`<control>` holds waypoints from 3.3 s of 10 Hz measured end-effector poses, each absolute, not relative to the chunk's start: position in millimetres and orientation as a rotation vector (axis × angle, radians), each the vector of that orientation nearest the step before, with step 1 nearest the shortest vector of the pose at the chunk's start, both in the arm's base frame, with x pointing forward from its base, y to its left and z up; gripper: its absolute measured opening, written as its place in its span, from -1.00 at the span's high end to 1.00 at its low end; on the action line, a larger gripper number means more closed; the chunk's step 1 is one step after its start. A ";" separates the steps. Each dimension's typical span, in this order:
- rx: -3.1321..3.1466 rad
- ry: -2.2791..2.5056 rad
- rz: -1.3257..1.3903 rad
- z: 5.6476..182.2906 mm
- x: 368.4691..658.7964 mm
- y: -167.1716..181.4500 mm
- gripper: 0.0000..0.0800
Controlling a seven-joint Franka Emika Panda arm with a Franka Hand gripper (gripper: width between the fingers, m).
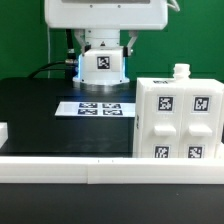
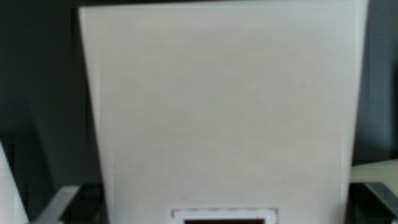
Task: Assemble cabinet
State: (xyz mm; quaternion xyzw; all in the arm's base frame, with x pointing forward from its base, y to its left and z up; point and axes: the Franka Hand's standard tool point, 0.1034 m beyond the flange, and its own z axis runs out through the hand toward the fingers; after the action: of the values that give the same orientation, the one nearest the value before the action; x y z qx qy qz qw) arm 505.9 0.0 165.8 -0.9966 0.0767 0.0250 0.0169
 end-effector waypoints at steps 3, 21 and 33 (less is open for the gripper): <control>-3.098 0.179 0.025 186.3 549.3 35.4 -0.40; -3.099 0.091 -0.014 175.1 599.3 79.6 -0.40; -3.104 -0.009 -0.038 158.5 601.2 81.7 -0.41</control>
Offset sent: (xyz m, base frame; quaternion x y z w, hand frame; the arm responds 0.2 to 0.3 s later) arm 0.0567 0.0427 0.0143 0.0219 -0.0108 -0.0432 0.9988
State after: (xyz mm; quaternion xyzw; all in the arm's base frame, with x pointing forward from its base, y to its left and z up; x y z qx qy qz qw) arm 601.2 81.7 158.5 -0.9997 -0.0030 -0.0124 0.0185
